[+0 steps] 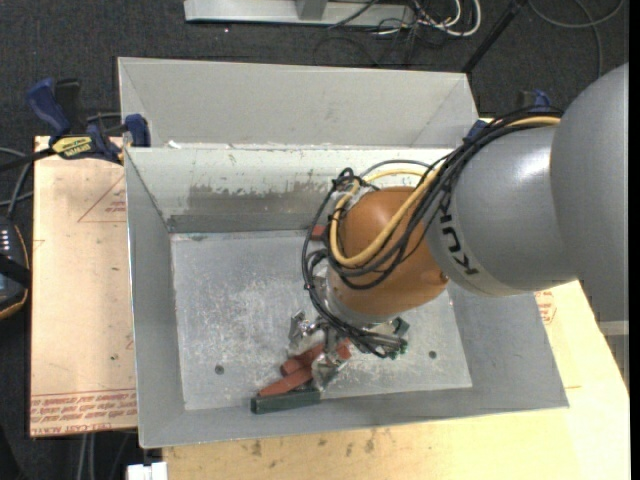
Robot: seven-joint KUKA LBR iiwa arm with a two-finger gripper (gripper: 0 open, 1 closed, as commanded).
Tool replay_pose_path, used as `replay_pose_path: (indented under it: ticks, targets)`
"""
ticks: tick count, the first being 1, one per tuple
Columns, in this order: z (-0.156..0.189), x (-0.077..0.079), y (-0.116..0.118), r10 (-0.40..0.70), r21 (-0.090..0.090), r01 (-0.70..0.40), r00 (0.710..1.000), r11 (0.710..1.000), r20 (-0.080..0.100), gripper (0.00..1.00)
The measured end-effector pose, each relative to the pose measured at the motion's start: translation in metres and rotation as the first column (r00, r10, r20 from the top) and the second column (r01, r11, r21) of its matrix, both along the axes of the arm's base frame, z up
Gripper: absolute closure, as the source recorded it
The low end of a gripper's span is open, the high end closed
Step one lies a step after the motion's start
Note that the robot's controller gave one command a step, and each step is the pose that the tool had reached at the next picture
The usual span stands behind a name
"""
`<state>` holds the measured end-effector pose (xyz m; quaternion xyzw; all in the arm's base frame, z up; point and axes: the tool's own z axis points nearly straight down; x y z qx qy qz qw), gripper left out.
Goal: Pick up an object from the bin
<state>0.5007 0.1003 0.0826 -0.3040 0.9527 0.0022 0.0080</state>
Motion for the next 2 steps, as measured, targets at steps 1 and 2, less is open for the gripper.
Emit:
replay_pose_path:
  ticks: [1,2]
  targets:
    - [0.014,-0.003,-0.001,0.000,-0.006,0.000,1.000,1.000,-0.015,1.00]
    - [0.036,-0.004,-0.001,-0.001,-0.008,0.001,1.000,1.000,-0.019,1.00]
